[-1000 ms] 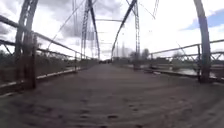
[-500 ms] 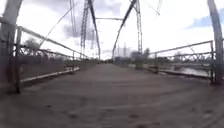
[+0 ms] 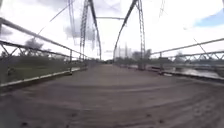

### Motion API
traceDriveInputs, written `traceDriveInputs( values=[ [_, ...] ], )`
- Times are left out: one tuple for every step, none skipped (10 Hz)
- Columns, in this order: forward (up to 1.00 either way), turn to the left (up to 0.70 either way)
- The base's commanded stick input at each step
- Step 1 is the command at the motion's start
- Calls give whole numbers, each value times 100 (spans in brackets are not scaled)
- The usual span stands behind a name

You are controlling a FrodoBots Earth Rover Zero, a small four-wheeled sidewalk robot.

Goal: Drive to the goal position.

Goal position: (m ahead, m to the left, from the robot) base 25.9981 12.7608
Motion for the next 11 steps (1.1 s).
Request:
traceDriveInputs(
  values=[
    [100, 0],
    [100, 0],
    [100, 0],
    [100, 0],
    [100, 0],
    [100, 0],
    [100, 0],
    [100, 0],
    [100, 0],
    [100, 0],
    [100, 0]
  ],
)
